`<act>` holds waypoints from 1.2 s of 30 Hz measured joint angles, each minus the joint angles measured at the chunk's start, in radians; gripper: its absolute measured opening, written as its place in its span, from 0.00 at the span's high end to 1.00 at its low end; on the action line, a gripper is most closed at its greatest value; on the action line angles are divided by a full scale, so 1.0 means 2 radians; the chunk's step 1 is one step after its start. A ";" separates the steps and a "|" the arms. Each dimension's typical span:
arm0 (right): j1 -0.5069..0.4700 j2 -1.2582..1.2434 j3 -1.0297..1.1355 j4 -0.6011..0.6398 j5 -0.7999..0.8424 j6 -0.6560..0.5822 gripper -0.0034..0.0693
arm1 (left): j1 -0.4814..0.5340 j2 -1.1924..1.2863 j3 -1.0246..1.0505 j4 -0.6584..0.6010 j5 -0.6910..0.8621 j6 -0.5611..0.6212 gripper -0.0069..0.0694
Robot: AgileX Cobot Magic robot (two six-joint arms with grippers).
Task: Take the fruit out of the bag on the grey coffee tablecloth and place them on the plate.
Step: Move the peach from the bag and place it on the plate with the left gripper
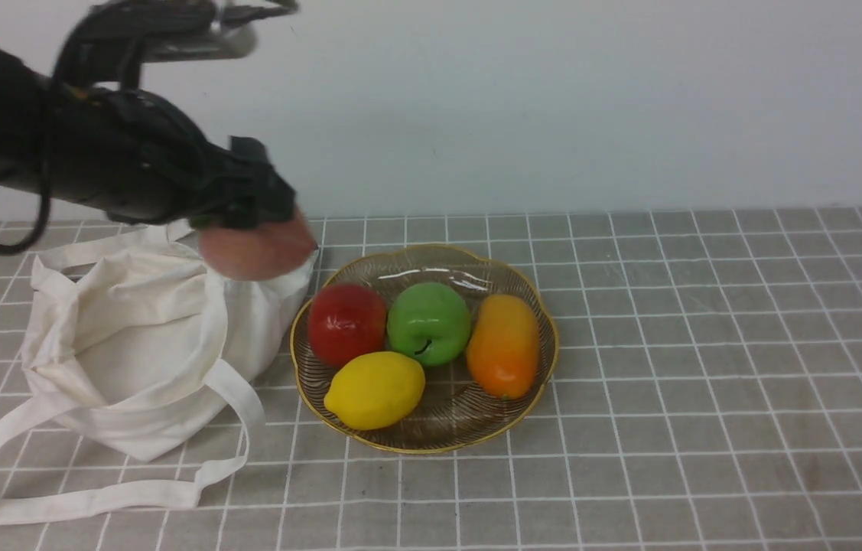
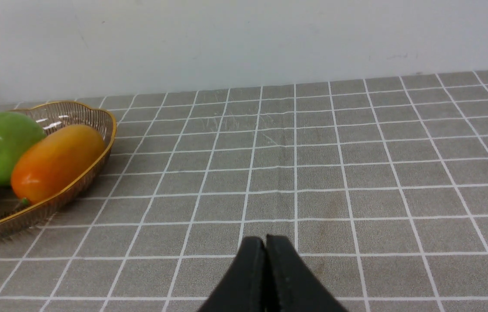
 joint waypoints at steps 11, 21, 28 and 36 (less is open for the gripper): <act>0.000 0.000 0.000 0.000 0.000 0.000 0.97 | -0.119 0.105 0.000 -0.029 -0.003 0.011 0.14; 0.000 0.000 0.000 0.000 0.000 0.000 0.97 | -0.136 0.161 0.000 -0.037 -0.049 0.011 0.14; 0.000 0.000 0.000 0.000 0.000 0.000 0.97 | -0.137 0.166 0.000 -0.039 -0.082 0.011 0.04; 0.000 0.000 0.000 0.000 0.000 0.000 0.97 | -0.137 0.163 -0.008 -0.022 -0.071 0.006 0.05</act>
